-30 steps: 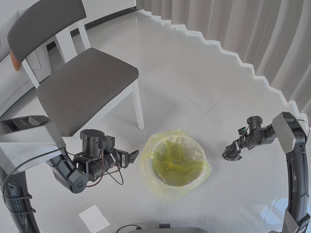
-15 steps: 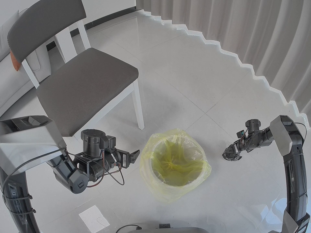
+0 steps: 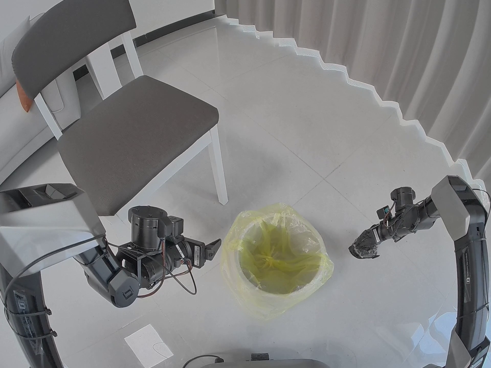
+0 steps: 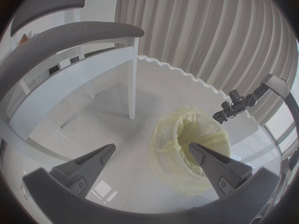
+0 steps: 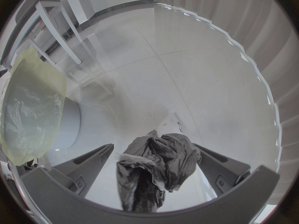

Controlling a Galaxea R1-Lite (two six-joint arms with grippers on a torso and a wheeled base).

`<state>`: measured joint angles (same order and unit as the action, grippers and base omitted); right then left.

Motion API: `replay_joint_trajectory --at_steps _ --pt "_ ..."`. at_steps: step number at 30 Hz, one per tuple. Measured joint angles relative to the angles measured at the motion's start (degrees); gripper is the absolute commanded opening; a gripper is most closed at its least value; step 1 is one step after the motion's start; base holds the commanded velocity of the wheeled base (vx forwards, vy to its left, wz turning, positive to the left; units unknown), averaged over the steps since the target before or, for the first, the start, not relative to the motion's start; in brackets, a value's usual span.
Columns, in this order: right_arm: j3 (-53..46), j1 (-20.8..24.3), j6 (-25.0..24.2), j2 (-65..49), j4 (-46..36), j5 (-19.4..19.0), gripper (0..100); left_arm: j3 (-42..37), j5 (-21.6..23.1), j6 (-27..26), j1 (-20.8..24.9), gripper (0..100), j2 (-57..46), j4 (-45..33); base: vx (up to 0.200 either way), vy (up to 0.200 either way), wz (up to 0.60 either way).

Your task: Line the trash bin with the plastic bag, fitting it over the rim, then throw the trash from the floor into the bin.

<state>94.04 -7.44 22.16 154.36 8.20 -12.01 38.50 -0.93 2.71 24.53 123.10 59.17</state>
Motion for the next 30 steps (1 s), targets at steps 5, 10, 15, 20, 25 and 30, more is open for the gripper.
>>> replay_joint_trajectory --at_steps 5,10,15,20,25,30 --pt "-8.59 0.02 0.28 -7.89 1.26 -0.02 0 -0.57 0.04 0.16 0.00 100 0.00 0.93 0.000 0.000 0.00" --pt "-17.58 0.44 0.74 -19.65 2.66 -0.15 0 -1.90 0.04 0.63 0.00 100 0.16 4.40 0.000 0.000 0.00" --pt "-24.92 3.01 0.74 -33.19 3.56 -0.11 0 -3.88 0.00 1.15 -0.02 100 0.63 8.57 0.000 0.000 0.00" --pt "-30.95 11.20 -0.68 -46.20 4.13 2.02 0 -6.31 0.00 1.56 -0.20 100 1.46 12.86 0.000 0.000 0.00" --pt "-34.65 24.16 -4.73 -53.48 5.12 5.66 0 -8.48 -0.22 1.76 -0.37 100 2.67 18.09 0.000 0.000 0.00" --pt "-38.42 34.56 -10.26 -55.30 10.65 8.24 0 -9.79 -0.57 1.89 -0.37 100 3.83 21.92 0.000 0.000 0.00"
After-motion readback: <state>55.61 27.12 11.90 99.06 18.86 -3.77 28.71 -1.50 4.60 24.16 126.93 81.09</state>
